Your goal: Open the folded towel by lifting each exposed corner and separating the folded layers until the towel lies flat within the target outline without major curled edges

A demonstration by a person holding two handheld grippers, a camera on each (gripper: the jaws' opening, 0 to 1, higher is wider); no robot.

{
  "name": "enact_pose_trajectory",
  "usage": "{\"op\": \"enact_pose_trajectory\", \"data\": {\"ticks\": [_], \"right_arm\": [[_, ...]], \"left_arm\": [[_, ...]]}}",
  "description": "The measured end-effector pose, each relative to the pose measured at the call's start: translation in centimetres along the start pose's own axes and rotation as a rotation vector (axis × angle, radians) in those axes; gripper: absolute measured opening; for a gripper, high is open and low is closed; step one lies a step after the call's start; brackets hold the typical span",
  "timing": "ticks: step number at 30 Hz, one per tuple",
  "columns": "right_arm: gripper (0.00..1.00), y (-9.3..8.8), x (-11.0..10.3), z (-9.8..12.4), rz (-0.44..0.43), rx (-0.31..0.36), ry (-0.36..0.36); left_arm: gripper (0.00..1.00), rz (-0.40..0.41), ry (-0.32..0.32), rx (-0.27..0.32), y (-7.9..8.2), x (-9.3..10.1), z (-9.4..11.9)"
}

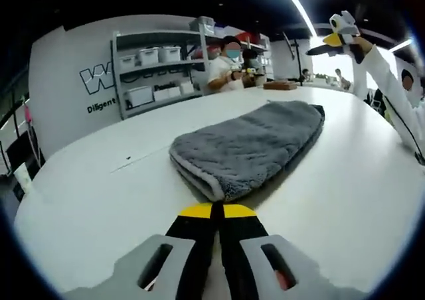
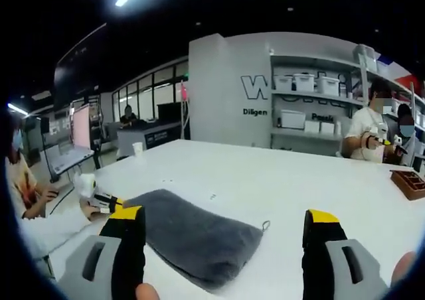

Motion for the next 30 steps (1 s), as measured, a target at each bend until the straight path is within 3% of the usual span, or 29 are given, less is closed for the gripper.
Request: {"op": "enact_pose_trajectory", "data": {"ticks": [30], "right_arm": [[0.99,0.2,0.4,0.0,-0.01,0.001,0.002]], "left_arm": [[0.01,0.23,0.309,-0.019,-4.6,-7.2,6.0]]}}
Point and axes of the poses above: the point that each gripper's makers call its tool centre point, and the gripper's own axes: z roughly backward along the fingers, x roughly to its right, y roughly out of its top, the point moved 9 cm from there along z, roughly backward along the fingers, and after that the axes turned 7 degrees about -z, right-handed, at the moved point
